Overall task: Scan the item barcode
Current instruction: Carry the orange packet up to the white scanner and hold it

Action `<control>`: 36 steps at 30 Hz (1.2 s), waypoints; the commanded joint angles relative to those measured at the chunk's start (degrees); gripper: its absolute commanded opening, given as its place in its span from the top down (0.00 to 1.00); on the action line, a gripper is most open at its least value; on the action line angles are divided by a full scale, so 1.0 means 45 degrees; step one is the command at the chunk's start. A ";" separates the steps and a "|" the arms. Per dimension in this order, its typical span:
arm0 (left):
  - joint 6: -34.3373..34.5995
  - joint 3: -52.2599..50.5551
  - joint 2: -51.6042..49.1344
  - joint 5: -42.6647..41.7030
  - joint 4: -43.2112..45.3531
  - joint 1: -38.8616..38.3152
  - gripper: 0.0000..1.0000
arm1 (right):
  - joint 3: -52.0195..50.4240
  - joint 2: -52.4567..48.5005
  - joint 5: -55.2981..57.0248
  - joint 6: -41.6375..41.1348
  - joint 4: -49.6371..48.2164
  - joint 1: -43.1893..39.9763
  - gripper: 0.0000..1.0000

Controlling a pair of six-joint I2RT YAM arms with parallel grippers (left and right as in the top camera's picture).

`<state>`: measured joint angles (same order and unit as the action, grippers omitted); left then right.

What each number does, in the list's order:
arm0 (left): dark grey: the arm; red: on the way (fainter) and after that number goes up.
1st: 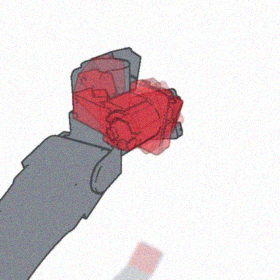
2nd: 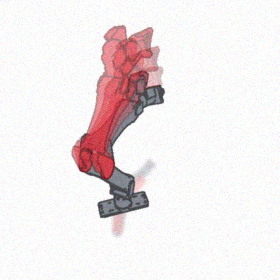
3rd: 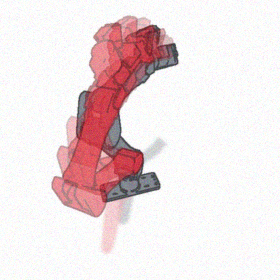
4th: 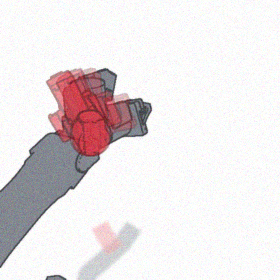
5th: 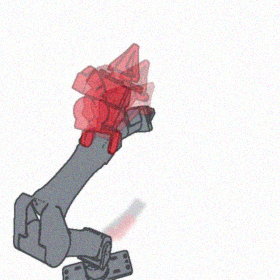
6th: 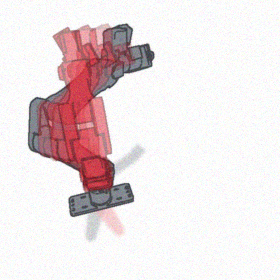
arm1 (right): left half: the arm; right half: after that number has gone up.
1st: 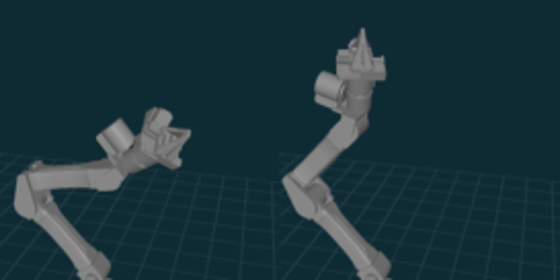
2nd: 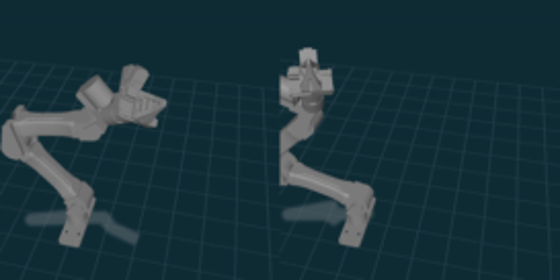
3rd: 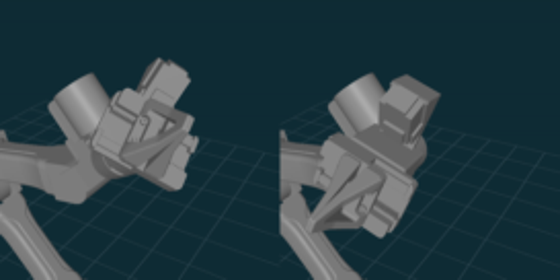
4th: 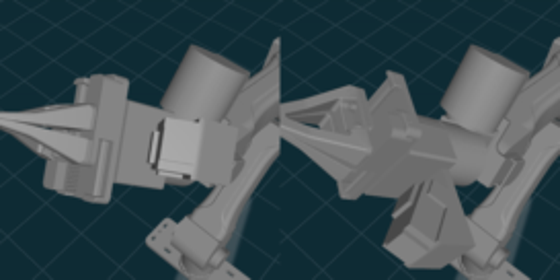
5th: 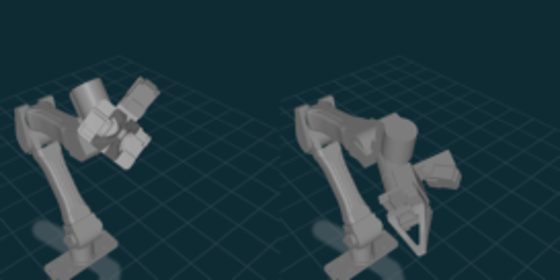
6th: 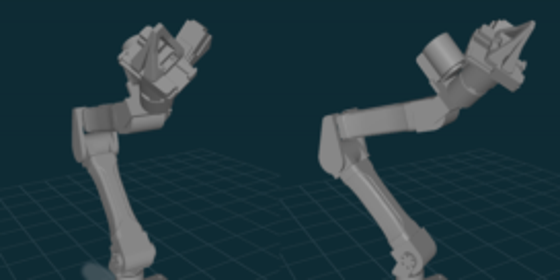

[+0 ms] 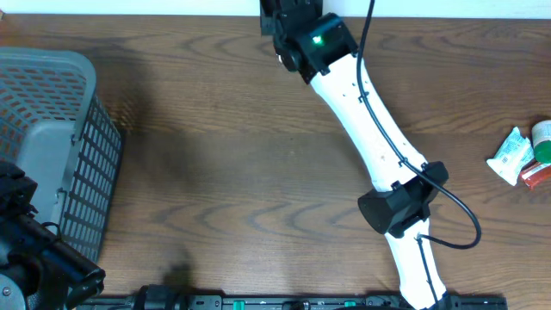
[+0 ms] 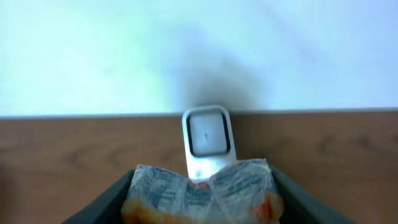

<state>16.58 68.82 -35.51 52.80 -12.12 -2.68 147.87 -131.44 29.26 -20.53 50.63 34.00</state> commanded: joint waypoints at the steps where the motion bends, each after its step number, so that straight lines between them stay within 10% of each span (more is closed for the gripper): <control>1: 0.0053 -0.0019 0.0029 0.0044 0.0039 -0.0029 0.39 | -0.0913 0.0126 0.0865 0.0695 -0.1059 -0.0257 0.44; 20: 0.0053 -0.0019 0.0029 0.0039 0.0044 -0.0029 0.39 | -0.7397 -0.0534 0.0860 0.2511 -1.3289 -0.0879 0.34; 29: 0.0053 -0.0019 0.0029 0.0044 0.0044 -0.0029 0.39 | -0.7393 -0.0933 0.0976 0.2977 -1.2886 -0.0631 0.01; 36: 0.0053 -0.0019 0.0029 0.0044 0.0039 -0.0029 0.39 | -0.7388 -0.0321 0.2220 0.2317 -0.8665 0.0350 0.01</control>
<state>16.58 68.82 -35.51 52.82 -12.14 -2.68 114.78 -135.55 36.23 -8.36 6.68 32.77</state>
